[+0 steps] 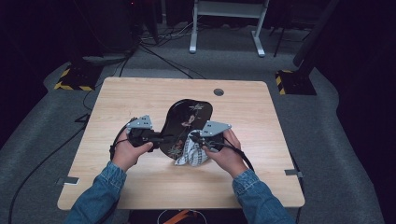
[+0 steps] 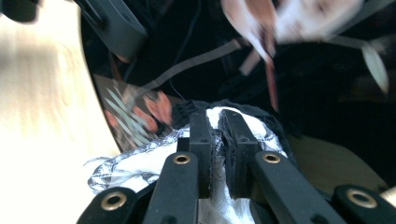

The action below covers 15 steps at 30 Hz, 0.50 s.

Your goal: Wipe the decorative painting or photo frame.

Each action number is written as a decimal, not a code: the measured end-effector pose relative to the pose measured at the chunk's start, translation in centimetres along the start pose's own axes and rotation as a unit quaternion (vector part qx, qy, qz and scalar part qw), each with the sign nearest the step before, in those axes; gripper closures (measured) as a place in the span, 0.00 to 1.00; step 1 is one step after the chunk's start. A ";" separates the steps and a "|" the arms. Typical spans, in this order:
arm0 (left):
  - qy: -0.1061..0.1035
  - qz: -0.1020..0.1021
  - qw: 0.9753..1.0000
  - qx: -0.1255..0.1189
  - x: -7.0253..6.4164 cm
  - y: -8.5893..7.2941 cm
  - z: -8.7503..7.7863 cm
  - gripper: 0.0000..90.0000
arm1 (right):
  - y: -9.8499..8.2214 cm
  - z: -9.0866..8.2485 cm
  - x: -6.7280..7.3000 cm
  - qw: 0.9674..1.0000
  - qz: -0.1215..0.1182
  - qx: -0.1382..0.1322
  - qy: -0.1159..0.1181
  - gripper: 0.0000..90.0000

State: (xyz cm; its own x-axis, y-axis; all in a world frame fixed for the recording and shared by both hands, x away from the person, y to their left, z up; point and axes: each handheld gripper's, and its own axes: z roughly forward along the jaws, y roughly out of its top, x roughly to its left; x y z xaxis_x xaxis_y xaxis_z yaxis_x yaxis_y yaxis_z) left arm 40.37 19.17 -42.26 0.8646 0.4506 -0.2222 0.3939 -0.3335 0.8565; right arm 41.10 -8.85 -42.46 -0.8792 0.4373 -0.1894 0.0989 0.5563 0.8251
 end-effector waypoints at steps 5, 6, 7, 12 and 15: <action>-0.002 0.000 1.000 0.000 0.0 0.0 0.0 0.87 | -1.1 -0.3 -0.9 1.000 0.013 0.010 -0.016 0.93; -0.003 0.000 1.000 0.000 0.0 0.0 0.0 0.87 | -1.3 -0.3 -1.0 1.000 0.016 0.012 -0.017 0.93; -0.003 -0.002 1.000 0.000 0.0 0.0 0.0 0.87 | -1.4 -0.4 -1.2 1.000 0.018 0.013 -0.019 0.93; -0.005 -0.001 1.000 0.000 0.0 0.0 0.0 0.86 | -2.0 -0.6 -2.0 0.999 0.023 0.024 -0.030 0.94; -0.005 -0.002 1.000 0.000 0.0 0.0 0.0 0.86 | -2.7 -0.8 -2.5 0.998 0.034 0.030 -0.037 0.93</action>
State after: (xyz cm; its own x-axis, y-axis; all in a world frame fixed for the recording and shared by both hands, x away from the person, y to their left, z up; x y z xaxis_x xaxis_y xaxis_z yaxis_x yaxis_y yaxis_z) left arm 40.35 19.17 -42.27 0.8666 0.4429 -0.2298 0.3965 -0.3317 0.8560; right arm 42.70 -12.02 -43.81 -0.8327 0.5252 -0.1756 0.1858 0.5636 0.8049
